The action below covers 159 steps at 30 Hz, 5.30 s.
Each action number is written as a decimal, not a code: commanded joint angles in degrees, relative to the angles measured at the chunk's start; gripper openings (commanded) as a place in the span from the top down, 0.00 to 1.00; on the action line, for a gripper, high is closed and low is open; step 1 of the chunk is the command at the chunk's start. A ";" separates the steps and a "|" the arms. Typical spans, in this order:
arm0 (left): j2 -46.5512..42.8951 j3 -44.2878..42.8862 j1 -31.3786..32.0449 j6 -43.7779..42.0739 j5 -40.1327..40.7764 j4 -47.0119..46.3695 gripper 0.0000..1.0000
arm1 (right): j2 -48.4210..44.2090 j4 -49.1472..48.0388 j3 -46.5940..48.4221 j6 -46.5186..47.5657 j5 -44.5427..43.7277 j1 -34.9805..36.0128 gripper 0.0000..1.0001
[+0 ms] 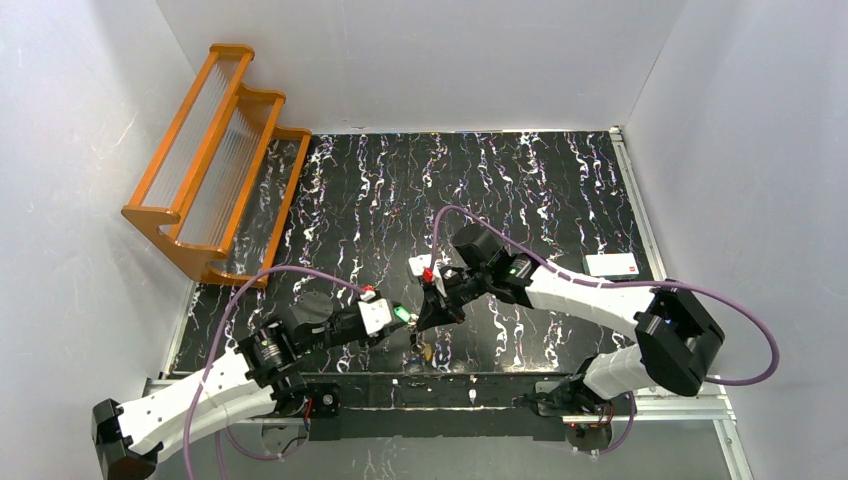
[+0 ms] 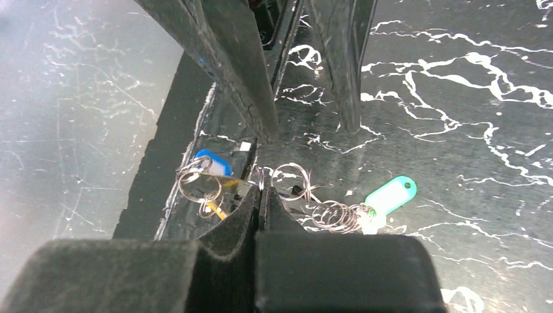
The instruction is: Put the keys on the keyring
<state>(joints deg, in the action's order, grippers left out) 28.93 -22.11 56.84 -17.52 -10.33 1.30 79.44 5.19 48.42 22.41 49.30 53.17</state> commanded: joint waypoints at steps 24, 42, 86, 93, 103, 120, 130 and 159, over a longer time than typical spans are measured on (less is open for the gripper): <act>2.56 0.70 0.13 8.15 -4.94 -3.65 0.64 | 4.68 -2.88 3.60 -4.70 1.74 0.67 0.99; 6.48 0.40 0.12 13.28 -5.97 -2.35 0.79 | 4.20 -3.92 3.87 -4.75 1.93 1.22 0.99; 10.73 -0.27 0.11 19.94 1.70 -1.89 1.00 | -4.95 -13.89 -2.05 -7.59 -10.44 1.33 0.58; 2.18 9.60 0.16 22.79 3.88 -18.11 1.00 | -8.57 -20.51 -6.85 -10.74 -12.79 1.15 0.54; -8.97 20.97 0.17 24.31 7.74 -35.36 1.00 | -9.11 -24.86 -9.97 -14.01 -9.14 0.81 0.58; -7.21 21.94 0.13 25.69 6.40 -42.22 1.00 | -5.16 -27.87 -9.39 -16.59 -7.67 0.73 0.77; -7.40 21.94 0.14 25.87 6.14 -42.77 1.00 | -6.03 -26.41 -8.47 -15.72 -9.92 0.74 0.99; -6.75 18.04 0.12 30.03 15.09 -40.39 0.02 | -7.65 -14.95 -0.15 -9.34 -10.68 -6.92 0.99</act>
<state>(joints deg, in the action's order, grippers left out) 23.27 -1.87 56.84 10.96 1.89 -38.96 72.20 -7.81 44.62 13.45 35.42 49.56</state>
